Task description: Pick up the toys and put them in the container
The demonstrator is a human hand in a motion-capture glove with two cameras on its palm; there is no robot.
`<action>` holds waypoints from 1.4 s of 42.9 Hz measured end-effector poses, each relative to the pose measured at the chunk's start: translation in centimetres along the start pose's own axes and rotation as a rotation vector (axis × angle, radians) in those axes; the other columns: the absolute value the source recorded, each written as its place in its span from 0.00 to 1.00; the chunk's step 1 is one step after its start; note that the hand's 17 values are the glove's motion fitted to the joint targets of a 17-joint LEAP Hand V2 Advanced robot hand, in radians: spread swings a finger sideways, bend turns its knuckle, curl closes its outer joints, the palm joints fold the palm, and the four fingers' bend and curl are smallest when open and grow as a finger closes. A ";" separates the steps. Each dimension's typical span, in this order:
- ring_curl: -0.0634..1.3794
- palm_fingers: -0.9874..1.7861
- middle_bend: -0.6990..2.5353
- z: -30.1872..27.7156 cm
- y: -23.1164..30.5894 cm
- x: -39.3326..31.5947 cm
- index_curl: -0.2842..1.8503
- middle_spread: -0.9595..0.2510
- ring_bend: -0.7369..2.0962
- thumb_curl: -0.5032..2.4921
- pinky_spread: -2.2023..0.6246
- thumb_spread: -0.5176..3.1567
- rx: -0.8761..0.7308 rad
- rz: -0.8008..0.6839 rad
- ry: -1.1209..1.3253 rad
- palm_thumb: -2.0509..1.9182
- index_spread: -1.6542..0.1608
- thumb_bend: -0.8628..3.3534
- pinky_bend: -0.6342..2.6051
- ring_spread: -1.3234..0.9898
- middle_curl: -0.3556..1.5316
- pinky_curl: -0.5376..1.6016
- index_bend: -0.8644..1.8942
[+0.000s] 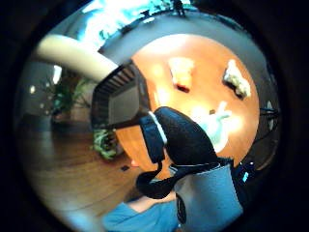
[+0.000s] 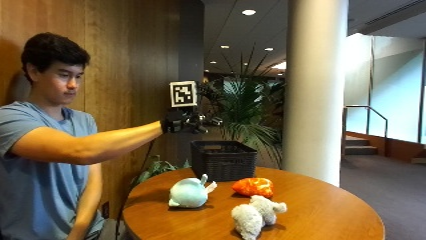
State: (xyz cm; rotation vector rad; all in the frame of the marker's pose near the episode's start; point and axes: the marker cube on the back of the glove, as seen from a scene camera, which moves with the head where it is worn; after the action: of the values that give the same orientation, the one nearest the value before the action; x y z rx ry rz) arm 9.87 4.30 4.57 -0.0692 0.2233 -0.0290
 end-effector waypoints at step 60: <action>0.29 0.54 0.28 23.8 3.5 3.9 0.23 0.80 0.55 0.25 0.71 0.48 0.083 0.100 -0.050 0.53 0.72 0.21 0.54 0.54 0.28 0.40 0.43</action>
State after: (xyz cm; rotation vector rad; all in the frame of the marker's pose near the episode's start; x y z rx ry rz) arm 19.01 9.19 26.57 0.0240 0.1756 0.0632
